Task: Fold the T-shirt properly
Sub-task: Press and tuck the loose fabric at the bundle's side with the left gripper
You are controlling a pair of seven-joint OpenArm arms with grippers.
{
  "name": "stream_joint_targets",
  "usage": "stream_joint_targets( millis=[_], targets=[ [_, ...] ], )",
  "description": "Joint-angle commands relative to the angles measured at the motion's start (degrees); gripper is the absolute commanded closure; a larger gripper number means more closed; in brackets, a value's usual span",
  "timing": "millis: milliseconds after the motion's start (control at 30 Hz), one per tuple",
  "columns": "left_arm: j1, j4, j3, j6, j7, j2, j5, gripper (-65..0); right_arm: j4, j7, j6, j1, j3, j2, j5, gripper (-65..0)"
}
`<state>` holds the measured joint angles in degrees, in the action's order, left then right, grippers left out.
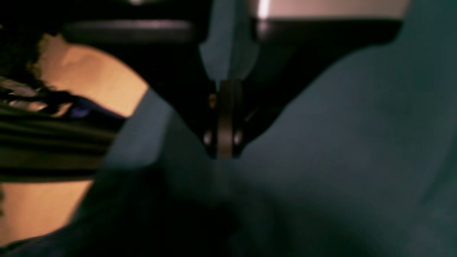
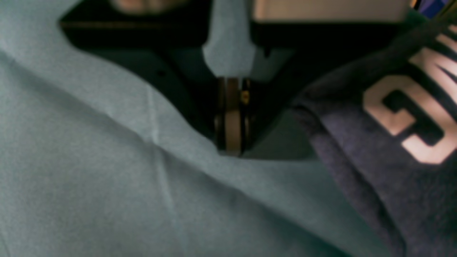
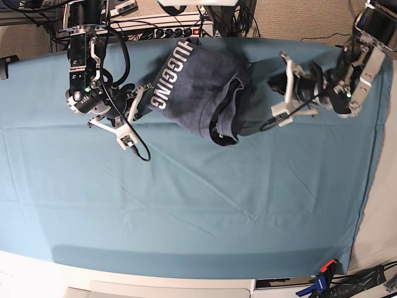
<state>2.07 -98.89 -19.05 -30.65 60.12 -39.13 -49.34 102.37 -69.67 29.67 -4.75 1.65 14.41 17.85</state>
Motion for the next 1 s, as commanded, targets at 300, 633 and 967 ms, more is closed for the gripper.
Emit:
stream_joint_targets(
  millis=[300,633,967],
  targets=[
    [1.51,-0.37,-0.26,-2.95,-0.48,8.92,-0.28,0.0,1.07,1.29,0.09,0.94,-0.22,0.5,0.33,0.0],
    [-3.45,-0.37,-0.26,-2.6,-1.66,11.58,3.39,0.0,1.09,-0.68,2.03,-1.2,-0.22,0.52,3.19,0.0],
    [-8.66,-0.37,-0.26,-1.29,-3.96,11.67,5.9,0.0,1.14,-2.01,2.16,-2.93,-0.2,0.5,8.7,0.0]
  ],
)
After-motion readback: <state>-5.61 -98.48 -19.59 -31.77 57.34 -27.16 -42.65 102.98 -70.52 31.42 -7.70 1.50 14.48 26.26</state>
